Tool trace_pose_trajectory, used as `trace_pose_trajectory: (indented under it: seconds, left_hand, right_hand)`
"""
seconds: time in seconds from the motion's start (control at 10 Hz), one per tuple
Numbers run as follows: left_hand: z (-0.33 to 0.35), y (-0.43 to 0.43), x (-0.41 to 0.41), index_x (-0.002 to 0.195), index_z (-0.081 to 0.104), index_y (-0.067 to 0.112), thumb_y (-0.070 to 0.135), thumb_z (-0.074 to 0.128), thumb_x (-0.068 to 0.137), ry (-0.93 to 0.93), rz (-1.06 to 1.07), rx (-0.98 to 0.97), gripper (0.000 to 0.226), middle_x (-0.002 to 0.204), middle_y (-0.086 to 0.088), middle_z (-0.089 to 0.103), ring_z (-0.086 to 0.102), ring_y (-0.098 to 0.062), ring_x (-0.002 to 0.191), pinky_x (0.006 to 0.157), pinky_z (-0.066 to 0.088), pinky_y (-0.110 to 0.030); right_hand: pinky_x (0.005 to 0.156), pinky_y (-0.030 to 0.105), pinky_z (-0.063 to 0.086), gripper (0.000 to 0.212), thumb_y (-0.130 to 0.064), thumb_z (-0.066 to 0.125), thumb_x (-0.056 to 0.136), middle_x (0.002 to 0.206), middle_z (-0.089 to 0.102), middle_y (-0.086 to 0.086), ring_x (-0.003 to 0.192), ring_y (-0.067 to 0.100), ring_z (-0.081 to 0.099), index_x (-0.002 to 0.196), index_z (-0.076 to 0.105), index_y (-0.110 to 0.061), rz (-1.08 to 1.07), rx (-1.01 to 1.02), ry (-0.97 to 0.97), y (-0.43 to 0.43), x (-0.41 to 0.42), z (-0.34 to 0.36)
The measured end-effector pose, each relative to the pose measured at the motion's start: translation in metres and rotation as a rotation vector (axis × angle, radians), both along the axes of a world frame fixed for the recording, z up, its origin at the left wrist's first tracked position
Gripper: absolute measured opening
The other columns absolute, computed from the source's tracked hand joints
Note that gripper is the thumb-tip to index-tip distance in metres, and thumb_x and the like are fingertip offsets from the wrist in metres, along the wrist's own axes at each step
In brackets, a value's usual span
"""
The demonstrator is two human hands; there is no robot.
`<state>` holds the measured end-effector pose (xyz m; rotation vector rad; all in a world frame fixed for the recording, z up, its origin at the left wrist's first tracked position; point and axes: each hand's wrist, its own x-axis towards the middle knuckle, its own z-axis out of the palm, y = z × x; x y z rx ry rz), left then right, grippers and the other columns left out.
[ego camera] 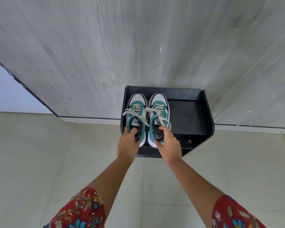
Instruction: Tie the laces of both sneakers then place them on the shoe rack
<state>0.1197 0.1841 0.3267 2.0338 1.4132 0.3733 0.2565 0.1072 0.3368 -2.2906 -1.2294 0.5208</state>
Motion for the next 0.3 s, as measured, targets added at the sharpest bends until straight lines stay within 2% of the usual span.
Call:
trace_pose_trajectory:
  seconds: [0.1,0.2,0.3]
  left_hand:
    - [0.011,-0.004,-0.005,0.124,0.046,0.018,0.016,0.068,0.080,-0.033,-0.008,-0.069,0.049,0.127,-0.007,0.054,0.058,-0.029,0.108,0.092,0.050,-0.037]
    - [0.031,-0.008,-0.013,0.131,0.038,0.023,0.020,0.065,0.082,-0.059,0.037,-0.085,0.057,0.122,-0.005,0.060,0.061,-0.027,0.104,0.090,0.050,-0.036]
    - [0.059,-0.018,-0.024,0.125,0.044,0.023,0.022,0.060,0.086,-0.050,0.092,-0.053,0.042,0.115,-0.003,0.064,0.061,-0.024,0.096,0.081,0.049,-0.031]
  right_hand:
    - [0.090,0.040,0.051,0.064,-0.017,0.069,0.080,0.132,0.059,0.000,0.114,0.027,0.060,0.133,0.035,-0.030,-0.044,-0.035,0.084,-0.002,-0.006,0.010]
    - [0.086,0.040,0.053,0.063,-0.019,0.069,0.080,0.130,0.060,-0.002,0.112,0.027,0.061,0.131,0.035,-0.032,-0.090,-0.052,0.119,-0.008,-0.009,0.023]
    - [0.083,0.039,0.055,0.048,-0.026,0.066,0.081,0.122,0.063,-0.001,0.106,0.025,0.062,0.124,0.043,-0.028,-0.182,-0.031,0.168,-0.018,-0.014,0.041]
